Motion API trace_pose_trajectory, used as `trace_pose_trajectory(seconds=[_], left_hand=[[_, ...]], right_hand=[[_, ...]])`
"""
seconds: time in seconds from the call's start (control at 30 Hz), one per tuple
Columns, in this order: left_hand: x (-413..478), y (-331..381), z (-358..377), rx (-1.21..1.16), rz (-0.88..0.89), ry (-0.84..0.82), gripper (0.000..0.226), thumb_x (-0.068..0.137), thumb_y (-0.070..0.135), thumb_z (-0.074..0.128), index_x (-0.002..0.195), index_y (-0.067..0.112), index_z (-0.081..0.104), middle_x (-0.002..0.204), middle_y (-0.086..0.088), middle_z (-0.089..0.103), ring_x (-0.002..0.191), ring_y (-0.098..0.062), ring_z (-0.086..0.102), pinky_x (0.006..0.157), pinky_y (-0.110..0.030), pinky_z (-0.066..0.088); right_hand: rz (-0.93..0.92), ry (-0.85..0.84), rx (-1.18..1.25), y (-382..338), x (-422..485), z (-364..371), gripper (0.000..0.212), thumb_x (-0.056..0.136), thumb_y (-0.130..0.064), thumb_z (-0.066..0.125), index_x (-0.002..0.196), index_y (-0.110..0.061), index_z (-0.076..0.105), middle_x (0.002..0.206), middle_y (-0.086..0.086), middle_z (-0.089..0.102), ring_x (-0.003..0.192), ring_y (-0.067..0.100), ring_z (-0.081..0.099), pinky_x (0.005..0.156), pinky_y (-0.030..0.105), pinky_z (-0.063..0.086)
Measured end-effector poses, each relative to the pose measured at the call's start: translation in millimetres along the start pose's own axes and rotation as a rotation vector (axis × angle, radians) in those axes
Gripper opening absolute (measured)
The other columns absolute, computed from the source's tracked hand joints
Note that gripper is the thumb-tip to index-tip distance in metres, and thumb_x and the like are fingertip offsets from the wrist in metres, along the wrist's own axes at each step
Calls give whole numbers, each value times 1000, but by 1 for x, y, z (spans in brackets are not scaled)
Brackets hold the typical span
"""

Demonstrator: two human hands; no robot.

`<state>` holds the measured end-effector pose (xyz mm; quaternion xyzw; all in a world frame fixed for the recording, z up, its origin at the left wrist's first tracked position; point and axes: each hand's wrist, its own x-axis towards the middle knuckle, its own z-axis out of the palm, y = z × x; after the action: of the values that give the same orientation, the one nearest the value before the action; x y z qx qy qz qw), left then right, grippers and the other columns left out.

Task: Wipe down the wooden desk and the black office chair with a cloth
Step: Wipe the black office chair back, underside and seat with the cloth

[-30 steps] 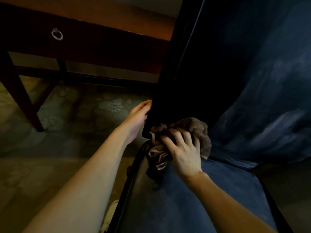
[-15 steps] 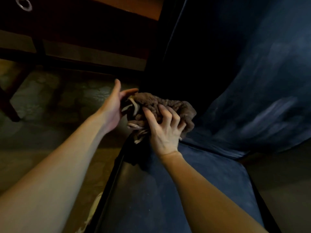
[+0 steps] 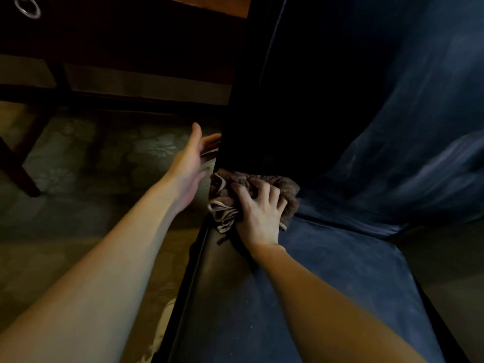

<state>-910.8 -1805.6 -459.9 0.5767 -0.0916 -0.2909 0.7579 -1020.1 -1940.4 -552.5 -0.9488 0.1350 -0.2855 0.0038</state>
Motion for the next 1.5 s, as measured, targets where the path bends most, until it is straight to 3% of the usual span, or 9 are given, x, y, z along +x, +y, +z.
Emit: trace_pose_trajectory(seconds=[0.33,0.43,0.57,0.67,0.73,0.87,1.07,1.27,1.5], left_hand=[[-1,-4,1,58,-5,24,48,110,52,24,122,30,65,134,6,66,133,-10,53,119,-43,24],[-6,-4,3,41,-35,39,42,111,51,26,115,34,64,128,9,67,126,-8,57,110,-34,33],[-25,8,20,73,-84,64,36,110,50,32,122,32,60,122,10,66,103,0,62,76,-21,43],[-31,20,35,98,-105,80,40,110,49,33,133,27,58,137,3,62,119,-12,61,88,-26,43],[-40,27,45,123,-108,84,47,112,45,33,149,21,48,147,1,55,133,-17,53,101,-30,37],[-79,43,58,177,-76,114,47,112,42,33,150,18,46,127,7,56,120,-13,54,101,-29,35],[-116,100,75,365,58,113,27,112,40,35,129,29,53,105,20,57,79,16,60,65,-6,42],[-109,197,122,655,261,-17,47,109,37,47,152,18,47,149,-4,50,138,-22,48,118,-42,39],[-69,243,185,1208,607,187,63,108,43,45,163,17,25,173,-8,6,159,-27,0,127,-46,11]], right_hand=[[268,-522,158,3,22,-8,63,83,-33,68,144,-31,50,134,12,48,131,37,37,109,59,28],[394,-672,318,9,41,-24,49,91,-31,62,140,-26,58,135,13,61,130,36,50,107,47,41],[446,-793,327,11,46,-53,41,93,-35,62,131,-19,61,126,15,67,118,36,62,92,35,50],[448,-830,358,0,28,-79,46,90,-41,62,132,-21,60,125,12,66,113,36,65,93,39,54],[425,-766,442,-4,8,-101,42,86,-39,61,127,-28,63,121,8,71,112,34,66,93,43,55],[375,-557,482,7,-13,-159,50,79,-34,60,128,-42,58,122,-5,70,114,26,64,93,40,53],[275,-227,381,29,9,-250,62,79,-18,69,139,-30,58,131,-2,62,118,28,58,101,40,46],[170,77,319,51,60,-323,75,72,-18,81,141,-25,53,137,4,55,123,32,48,102,52,41],[-12,297,162,84,141,-376,79,82,-30,77,152,-24,41,148,9,48,135,35,41,113,53,28]])
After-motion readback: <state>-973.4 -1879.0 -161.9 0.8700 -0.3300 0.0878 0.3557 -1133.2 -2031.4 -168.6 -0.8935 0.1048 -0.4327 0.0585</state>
